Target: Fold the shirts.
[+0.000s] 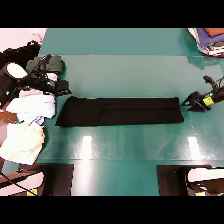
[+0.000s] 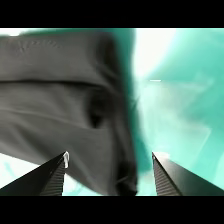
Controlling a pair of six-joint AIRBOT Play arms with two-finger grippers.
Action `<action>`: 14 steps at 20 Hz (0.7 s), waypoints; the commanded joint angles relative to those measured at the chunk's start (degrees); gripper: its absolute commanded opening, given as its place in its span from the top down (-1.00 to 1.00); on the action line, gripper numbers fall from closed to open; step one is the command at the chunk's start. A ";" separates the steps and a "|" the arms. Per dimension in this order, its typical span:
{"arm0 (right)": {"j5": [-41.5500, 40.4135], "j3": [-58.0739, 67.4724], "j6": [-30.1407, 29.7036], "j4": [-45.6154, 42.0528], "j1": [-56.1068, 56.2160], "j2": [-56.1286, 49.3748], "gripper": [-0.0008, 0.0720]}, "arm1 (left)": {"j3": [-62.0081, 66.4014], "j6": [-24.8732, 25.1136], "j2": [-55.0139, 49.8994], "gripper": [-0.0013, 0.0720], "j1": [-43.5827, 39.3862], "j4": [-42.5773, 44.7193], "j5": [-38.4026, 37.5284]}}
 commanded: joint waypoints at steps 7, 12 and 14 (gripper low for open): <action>-5.03 -8.35 -9.07 13.62 2.21 -4.26 0.31 | 0.35 -3.61 -4.26 0.89 -16.35 -2.03 11.74; -4.66 -8.31 -10.14 14.10 5.53 1.11 0.94 | 3.63 -3.48 -12.61 0.89 -25.27 -6.69 16.04; -4.31 -8.31 -9.38 15.17 6.38 6.54 0.94 | 6.80 -3.48 -16.65 0.89 -28.72 -6.75 15.96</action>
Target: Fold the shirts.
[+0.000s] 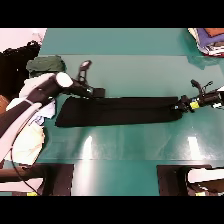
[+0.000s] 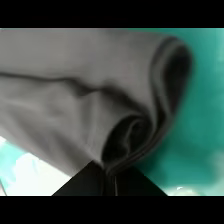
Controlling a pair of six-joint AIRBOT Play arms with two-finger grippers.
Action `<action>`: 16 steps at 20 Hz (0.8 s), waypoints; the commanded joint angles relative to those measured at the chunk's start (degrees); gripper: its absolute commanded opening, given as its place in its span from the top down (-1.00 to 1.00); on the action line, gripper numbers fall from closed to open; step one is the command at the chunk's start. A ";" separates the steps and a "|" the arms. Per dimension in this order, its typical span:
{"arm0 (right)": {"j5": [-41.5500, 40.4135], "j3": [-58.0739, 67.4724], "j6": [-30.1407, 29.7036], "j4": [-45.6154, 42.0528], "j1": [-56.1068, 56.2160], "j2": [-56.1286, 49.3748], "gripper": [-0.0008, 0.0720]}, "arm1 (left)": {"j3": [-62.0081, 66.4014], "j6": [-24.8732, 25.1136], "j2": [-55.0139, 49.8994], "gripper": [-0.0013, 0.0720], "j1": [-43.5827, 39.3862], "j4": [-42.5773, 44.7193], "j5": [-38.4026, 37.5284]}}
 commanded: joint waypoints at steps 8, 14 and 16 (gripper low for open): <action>3.43 13.57 5.55 14.32 10.23 19.12 0.94 | 10.51 -0.20 -14.38 0.89 -9.92 -1.53 -0.39; 3.02 26.53 10.45 14.36 22.77 16.79 0.94 | 10.51 -0.20 -14.38 0.89 -9.92 -1.73 2.62; 3.02 29.75 10.45 14.34 27.04 14.62 0.94 | 10.51 -0.17 -14.36 0.89 -9.90 -1.70 3.61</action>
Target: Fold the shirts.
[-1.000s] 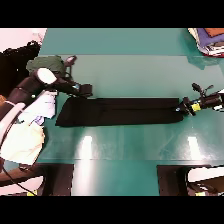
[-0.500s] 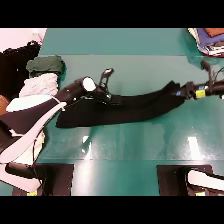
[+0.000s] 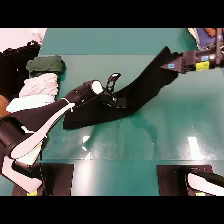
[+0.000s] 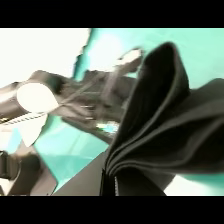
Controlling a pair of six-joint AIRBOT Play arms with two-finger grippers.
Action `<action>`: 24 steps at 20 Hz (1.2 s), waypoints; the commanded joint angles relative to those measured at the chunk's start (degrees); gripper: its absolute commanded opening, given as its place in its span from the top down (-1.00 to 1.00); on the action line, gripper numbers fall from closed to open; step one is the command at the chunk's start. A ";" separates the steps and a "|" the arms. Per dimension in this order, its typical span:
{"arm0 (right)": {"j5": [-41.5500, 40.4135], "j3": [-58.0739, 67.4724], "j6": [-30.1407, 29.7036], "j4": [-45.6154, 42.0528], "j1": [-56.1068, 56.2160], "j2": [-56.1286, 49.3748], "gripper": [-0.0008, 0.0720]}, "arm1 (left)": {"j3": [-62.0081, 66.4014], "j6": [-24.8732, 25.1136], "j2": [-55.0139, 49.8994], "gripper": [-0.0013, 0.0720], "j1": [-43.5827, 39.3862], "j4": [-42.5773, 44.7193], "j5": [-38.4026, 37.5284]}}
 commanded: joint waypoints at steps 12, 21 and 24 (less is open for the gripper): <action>-18.36 13.16 1.09 0.37 34.01 -17.14 0.94 | 1.07 0.46 26.80 0.89 26.36 24.74 -15.56; -23.52 13.16 -4.74 -4.98 45.03 -28.11 0.06 | 1.05 0.44 37.03 0.89 38.60 26.80 -18.36; -14.47 9.99 0.76 -15.13 38.45 -25.68 0.09 | 1.05 0.44 37.03 0.89 38.60 24.81 -18.60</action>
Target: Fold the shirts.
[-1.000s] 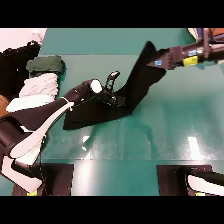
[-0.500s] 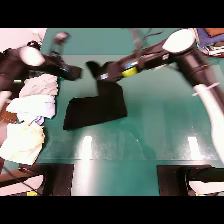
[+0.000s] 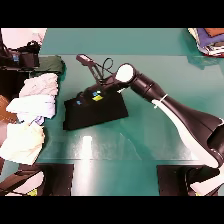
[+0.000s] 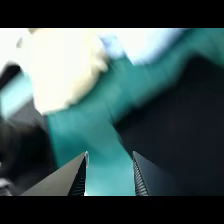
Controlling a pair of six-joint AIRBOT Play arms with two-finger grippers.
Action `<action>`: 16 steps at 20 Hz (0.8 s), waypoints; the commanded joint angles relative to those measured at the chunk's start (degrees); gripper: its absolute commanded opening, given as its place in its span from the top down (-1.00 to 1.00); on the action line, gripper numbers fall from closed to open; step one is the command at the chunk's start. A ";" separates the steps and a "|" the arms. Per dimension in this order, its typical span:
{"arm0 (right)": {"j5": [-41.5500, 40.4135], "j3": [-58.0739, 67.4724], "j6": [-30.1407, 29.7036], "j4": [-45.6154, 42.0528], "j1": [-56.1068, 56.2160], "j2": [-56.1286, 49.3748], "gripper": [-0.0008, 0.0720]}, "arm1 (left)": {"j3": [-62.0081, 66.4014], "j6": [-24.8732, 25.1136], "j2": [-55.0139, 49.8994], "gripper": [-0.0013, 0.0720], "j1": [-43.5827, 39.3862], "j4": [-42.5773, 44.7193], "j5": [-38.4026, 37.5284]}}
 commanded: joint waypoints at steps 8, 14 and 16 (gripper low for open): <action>7.82 -25.66 4.00 -8.46 -28.13 8.37 -0.99 | 0.02 0.00 0.57 0.89 0.76 -7.23 -0.63; 6.25 -25.40 -1.97 7.45 -28.63 -1.51 -0.82 | 0.02 0.00 0.57 0.89 0.52 -8.52 -0.83; 7.08 -21.03 -1.81 7.45 -25.75 -5.62 -0.82 | 0.02 0.00 0.57 0.89 0.52 -9.05 -0.87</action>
